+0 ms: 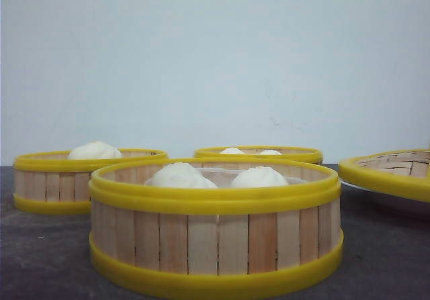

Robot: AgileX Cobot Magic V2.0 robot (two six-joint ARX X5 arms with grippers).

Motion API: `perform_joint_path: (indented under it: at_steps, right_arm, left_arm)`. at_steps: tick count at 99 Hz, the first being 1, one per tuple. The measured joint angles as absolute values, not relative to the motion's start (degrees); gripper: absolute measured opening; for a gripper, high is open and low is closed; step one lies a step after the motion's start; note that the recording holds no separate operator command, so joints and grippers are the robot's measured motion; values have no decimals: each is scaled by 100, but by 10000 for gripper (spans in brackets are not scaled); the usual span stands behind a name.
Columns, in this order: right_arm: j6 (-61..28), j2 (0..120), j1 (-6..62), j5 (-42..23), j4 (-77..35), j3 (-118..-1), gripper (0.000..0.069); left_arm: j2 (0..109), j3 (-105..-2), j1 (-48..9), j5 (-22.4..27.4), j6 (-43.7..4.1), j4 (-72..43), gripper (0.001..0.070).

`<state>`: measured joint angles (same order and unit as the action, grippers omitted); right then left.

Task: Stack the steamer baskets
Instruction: 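Move the right gripper toward the steamer basket holding three buns, then lower the right gripper and pinch the rim of the three-bun basket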

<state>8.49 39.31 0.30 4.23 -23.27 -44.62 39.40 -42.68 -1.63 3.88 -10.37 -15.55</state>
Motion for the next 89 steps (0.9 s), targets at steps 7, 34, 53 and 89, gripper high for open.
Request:
perform_joint_path:
  at_steps: [7, 34, 53, 89]
  right_arm:
    - [895, 3955, 60, 539, -2307, -4464, 377]
    - [1177, 5186, 346, 1295, -2561, -5649, 526]
    - [1234, 6681, 698, 1343, -3146, -7035, 526]
    - [1232, 9480, 1085, 1175, -3420, -8495, 444]
  left_arm:
    - [4014, -4268, -165, 497, -987, -1573, 377]
    - [4125, -4268, -489, 974, -948, -1441, 428]
    - [4123, -4268, -888, 1153, -943, -1437, 428]
    - [4040, -4268, -1667, 1184, -943, -1439, 428]
